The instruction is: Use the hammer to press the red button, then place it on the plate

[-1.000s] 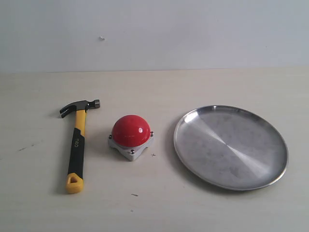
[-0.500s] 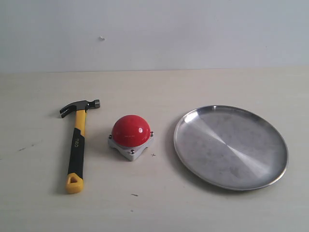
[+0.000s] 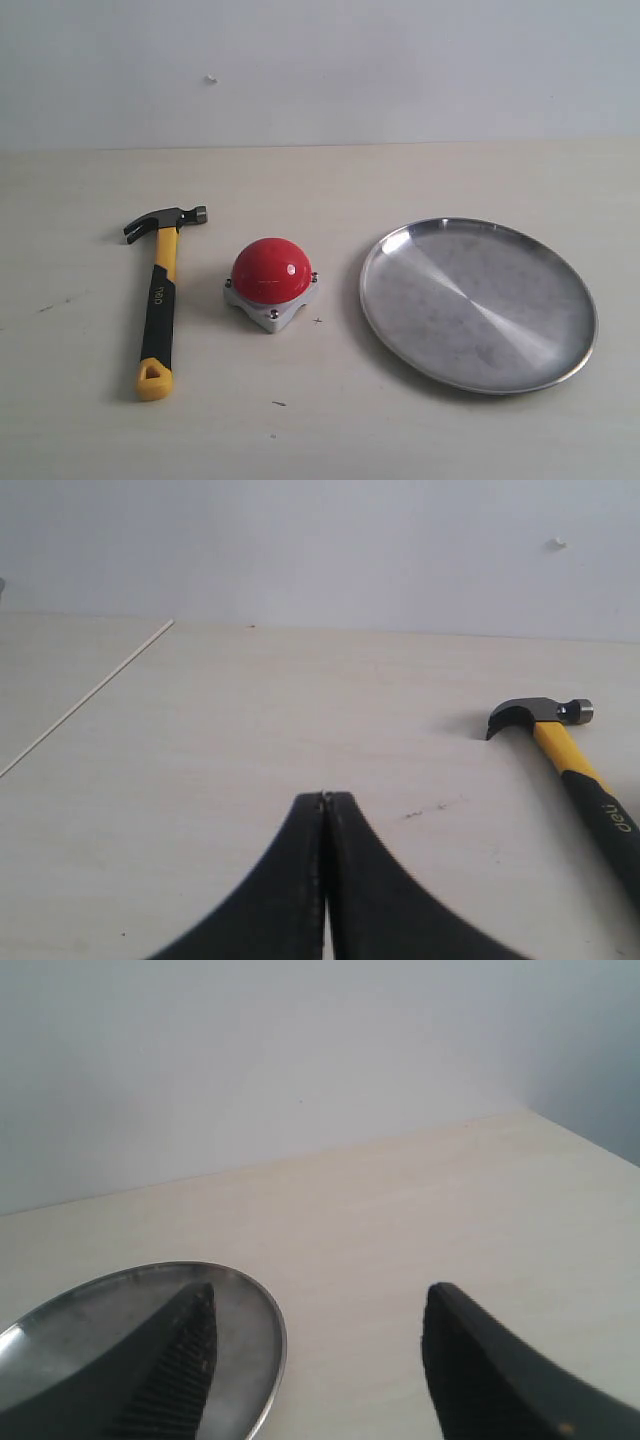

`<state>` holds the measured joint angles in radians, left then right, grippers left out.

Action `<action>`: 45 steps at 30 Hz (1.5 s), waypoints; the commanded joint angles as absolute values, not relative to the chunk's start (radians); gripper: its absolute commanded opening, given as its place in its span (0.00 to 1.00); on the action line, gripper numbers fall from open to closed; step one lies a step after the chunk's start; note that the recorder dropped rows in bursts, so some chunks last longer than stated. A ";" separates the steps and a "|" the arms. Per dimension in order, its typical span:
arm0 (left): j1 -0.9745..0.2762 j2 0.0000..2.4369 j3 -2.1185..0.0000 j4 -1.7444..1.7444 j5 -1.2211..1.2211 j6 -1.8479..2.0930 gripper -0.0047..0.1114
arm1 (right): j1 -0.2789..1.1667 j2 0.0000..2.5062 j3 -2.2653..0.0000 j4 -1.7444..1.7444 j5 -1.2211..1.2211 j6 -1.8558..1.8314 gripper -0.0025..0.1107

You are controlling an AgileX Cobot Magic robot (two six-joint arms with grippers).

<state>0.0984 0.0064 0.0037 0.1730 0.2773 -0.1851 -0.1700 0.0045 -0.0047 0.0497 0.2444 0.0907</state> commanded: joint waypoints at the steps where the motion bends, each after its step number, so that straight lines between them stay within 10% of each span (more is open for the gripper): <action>1: 0.100 0.000 0.000 0.172 0.263 -0.182 0.04 | -0.175 0.000 0.000 0.052 0.237 0.091 0.54; 45: 0.100 0.000 -0.030 0.304 -0.394 -1.028 0.04 | -0.175 0.000 0.000 0.052 0.237 0.091 0.54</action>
